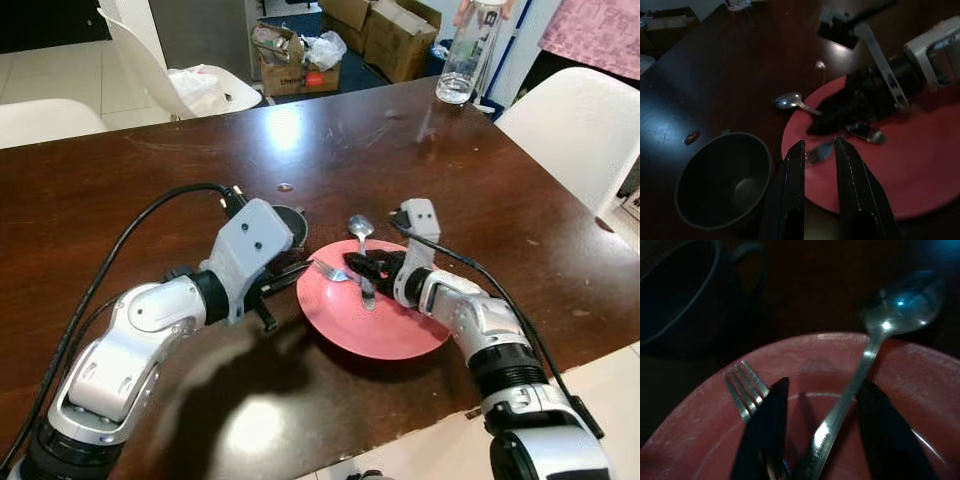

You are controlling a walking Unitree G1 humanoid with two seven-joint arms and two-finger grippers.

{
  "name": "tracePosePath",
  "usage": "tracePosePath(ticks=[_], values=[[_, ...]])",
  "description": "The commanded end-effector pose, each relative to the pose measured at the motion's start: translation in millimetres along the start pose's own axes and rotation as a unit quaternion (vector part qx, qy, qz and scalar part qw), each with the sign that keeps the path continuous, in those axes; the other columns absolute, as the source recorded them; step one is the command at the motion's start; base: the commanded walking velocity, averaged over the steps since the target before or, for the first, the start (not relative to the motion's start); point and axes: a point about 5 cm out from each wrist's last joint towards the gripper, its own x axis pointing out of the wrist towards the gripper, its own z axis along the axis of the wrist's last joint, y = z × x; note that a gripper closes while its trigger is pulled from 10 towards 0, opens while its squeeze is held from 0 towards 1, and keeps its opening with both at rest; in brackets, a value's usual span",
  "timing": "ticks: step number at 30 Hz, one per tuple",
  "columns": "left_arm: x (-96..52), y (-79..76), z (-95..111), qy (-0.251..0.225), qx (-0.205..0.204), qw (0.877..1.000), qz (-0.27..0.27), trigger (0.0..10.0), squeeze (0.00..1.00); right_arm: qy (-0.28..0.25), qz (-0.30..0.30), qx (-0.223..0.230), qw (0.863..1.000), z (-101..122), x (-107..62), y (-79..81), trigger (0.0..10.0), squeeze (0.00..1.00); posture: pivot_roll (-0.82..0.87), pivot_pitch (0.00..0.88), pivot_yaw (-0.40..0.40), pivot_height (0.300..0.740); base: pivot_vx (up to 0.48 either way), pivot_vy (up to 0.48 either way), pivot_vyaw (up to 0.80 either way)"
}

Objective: Setting the table

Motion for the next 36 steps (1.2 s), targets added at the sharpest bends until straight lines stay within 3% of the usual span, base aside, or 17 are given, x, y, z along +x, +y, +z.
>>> tracePosePath(ticks=[1, 7, 17, 19, 20, 22, 23, 24, 25, 28, 32, 35, 36], values=[[-0.8, -1.7, -1.7, 0.001, -0.002, 1.0, 0.004, 10.0, 0.0, 0.079, -0.007, 0.015, 0.997, -36.6, 1.4, -2.7, 0.0, 0.0, 0.02, 0.124, 0.032, 0.74, 0.0, 0.0, 0.0], [0.6, -3.5, -2.3, -0.001, -0.005, 1.0, 0.014, 10.0, 0.0, 0.087, -0.001, 0.022, 0.996, -48.0, -2.6, -5.1, 0.0, 0.0, 0.01, 0.119, 0.034, 0.74, 0.0, 0.0, 0.0], [4.0, -2.5, -3.1, -0.003, -0.006, 1.0, 0.021, 10.0, 0.0, 0.055, -0.01, 0.04, 0.998, -43.2, -8.6, -13.3, 0.0, 0.0, 0.0, 0.108, 0.036, 0.74, 0.0, 0.0, 0.0], [5.5, -2.9, -3.3, -0.004, -0.008, 1.0, 0.024, 10.0, 0.0, 0.019, -0.007, 0.039, 0.999, -31.6, -11.1, -12.8, 0.0, 0.0, 0.0, 0.108, 0.036, 0.74, 0.0, 0.0, 0.0], [7.0, -3.3, -3.4, -0.006, -0.009, 1.0, 0.029, 10.0, 0.0, -0.028, -0.002, 0.018, 0.999, -13.9, -15.9, -9.0, 0.0, 0.0, 0.0, 0.101, 0.035, 0.74, 0.0, 0.0, 0.0], [7.6, -3.2, -3.3, -0.007, -0.01, 0.999, 0.031, 10.0, 0.0, -0.052, 0.0, -0.001, 0.999, -5.2, -18.7, -6.0, 0.0, 0.0, 0.0, 0.098, 0.035, 0.74, 0.0, 0.0, 0.0], [8.9, -2.2, -2.9, -0.009, -0.015, 0.999, 0.039, 10.0, 0.0, -0.103, 0.001, -0.032, 0.994, 13.2, -26.1, 0.7, 1.3, 0.0, 0.0, 0.096, 0.036, 0.74, 0.0, 0.0, 0.0], [8.9, -2.2, -2.9, -0.009, -0.015, 0.999, 0.039, 10.0, 0.0, -0.103, 0.001, -0.032, 0.994, 13.2, -26.1, 0.7, 1.3, 0.0, 0.0, 0.096, 0.036, 0.74, 0.0, 0.0, 0.0], [9.6, -1.5, -2.7, -0.01, -0.017, 0.999, 0.043, 10.0, 0.0, -0.127, -0.002, -0.052, 0.991, 22.0, -30.6, 4.3, 10.0, 0.0, 0.0, 0.096, 0.036, 0.74, 0.0, 0.0, 0.0], [12.2, 0.7, -3.5, -0.012, -0.026, 0.998, 0.054, 10.0, 0.0, -0.195, -0.018, -0.095, 0.976, 44.4, -45.7, 17.3, 10.0, 0.0, -0.02, 0.091, 0.046, 0.74, 0.0, 0.0, 0.0], [15.5, 2.5, -3.7, -0.014, -0.03, 0.997, 0.063, 10.0, 0.0, -0.235, -0.027, -0.138, 0.962, 52.6, -59.7, 32.5, 10.0, 0.0, -0.03, 0.09, 0.046, 0.74, 0.0, 0.0, 0.0], [17.0, 2.9, -3.2, -0.016, -0.032, 0.997, 0.066, 10.0, 0.0, -0.241, -0.03, -0.147, 0.959, 50.4, -65.0, 38.8, 10.0, 0.0, -0.03, 0.09, 0.047, 0.74, 0.0, 0.0, 0.0], [17.9, 2.8, -2.9, -0.017, -0.032, 0.997, 0.066, 10.0, 0.0, -0.232, -0.023, -0.124, 0.965, 44.8, -64.8, 40.3, 10.0, 0.0, -0.04, 0.091, 0.049, 0.74, 0.0, 0.0, 0.0]])
